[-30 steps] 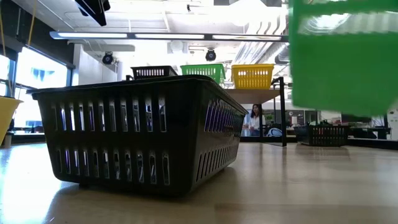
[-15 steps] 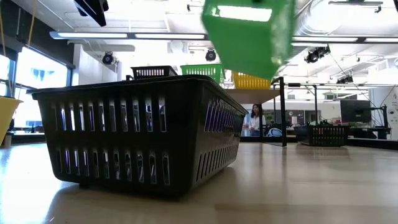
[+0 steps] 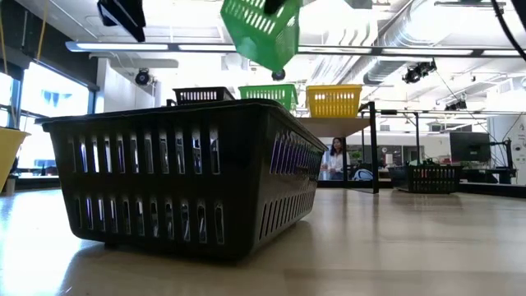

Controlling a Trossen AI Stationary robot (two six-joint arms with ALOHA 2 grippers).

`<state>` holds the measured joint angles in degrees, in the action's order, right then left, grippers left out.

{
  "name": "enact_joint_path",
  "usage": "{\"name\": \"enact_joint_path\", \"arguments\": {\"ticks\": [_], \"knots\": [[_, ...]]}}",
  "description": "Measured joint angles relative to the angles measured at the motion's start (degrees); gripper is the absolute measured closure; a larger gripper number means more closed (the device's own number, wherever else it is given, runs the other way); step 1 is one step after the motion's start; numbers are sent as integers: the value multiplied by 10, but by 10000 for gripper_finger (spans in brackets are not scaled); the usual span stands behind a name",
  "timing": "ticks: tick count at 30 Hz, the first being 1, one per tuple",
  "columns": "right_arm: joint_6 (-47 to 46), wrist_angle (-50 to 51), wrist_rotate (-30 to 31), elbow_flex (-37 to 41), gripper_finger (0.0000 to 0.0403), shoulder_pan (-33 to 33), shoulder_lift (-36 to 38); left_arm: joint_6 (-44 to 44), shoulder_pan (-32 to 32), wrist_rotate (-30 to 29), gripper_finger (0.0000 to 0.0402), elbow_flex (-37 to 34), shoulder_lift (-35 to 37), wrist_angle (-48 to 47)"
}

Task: Stack baskets on shelf by color
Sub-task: Stack the left green bin on top of the other green bin on the shelf

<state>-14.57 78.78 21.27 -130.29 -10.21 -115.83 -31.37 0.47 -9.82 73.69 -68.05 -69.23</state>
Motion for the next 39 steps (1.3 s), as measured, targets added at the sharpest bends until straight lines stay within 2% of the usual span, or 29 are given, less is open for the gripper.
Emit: {"name": "enact_joint_path", "arguments": {"ticks": [9,16,19,26,39], "knots": [[130,6,0,-11,403,116,0,-30,33,0,241,0,0,0],[150,14,-5,-11,403,182,0,-31,55,0,241,0,0,0],[150,18,-33,-11,403,203,0,-41,64,0,241,0,0,0],[146,22,-80,-11,403,225,0,-52,81,0,241,0,0,0],[177,44,-78,-11,403,226,-30,-60,86,-12,241,0,0,0]]}}
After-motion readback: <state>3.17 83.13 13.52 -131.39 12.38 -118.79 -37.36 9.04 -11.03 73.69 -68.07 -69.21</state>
